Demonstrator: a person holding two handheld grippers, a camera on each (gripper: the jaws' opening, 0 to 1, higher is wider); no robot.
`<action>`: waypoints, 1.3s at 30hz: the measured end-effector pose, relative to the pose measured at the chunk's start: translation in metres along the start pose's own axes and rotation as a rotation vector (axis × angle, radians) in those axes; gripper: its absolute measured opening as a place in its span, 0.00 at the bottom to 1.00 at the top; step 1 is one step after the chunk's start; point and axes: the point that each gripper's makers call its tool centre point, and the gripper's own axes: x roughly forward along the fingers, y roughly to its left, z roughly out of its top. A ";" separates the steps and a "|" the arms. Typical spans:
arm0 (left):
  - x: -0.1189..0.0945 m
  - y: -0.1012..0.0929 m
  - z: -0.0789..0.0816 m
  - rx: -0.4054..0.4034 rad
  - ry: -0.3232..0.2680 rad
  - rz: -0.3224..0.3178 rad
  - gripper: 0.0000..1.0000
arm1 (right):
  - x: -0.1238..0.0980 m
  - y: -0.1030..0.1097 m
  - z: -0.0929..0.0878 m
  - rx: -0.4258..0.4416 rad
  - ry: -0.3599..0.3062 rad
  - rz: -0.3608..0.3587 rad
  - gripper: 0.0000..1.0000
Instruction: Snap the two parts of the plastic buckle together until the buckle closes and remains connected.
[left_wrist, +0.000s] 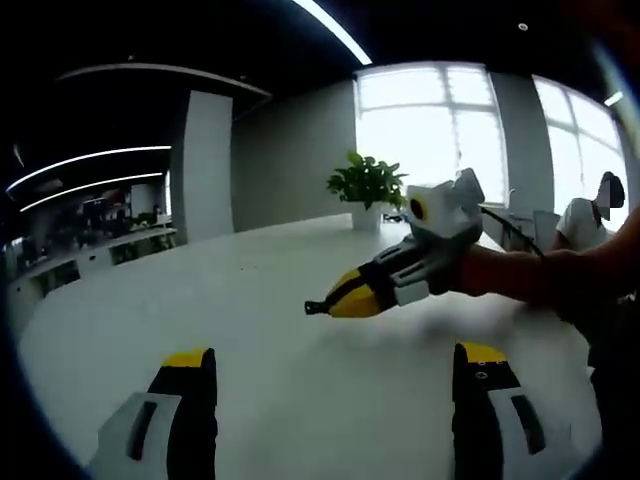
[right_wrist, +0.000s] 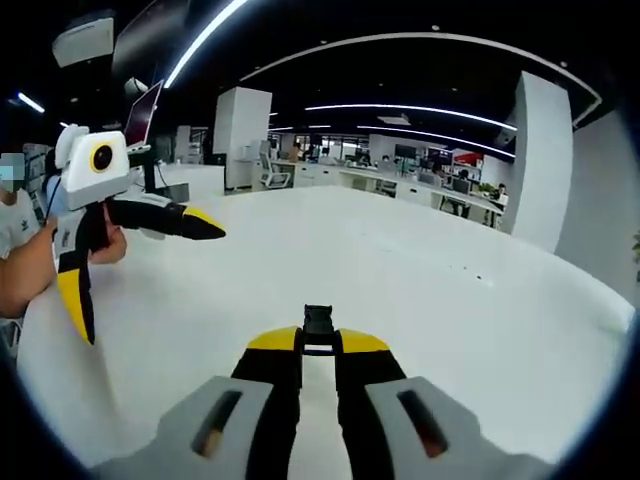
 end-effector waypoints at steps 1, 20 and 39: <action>-0.001 -0.001 -0.001 0.002 0.002 0.004 1.00 | 0.002 -0.002 0.001 -0.002 -0.001 -0.005 0.10; -0.002 -0.009 -0.002 0.007 -0.005 0.025 1.00 | 0.035 -0.019 0.010 0.005 0.006 -0.012 0.11; -0.002 -0.001 0.004 -0.004 -0.027 0.038 1.00 | 0.044 -0.036 0.010 0.014 0.013 -0.043 0.11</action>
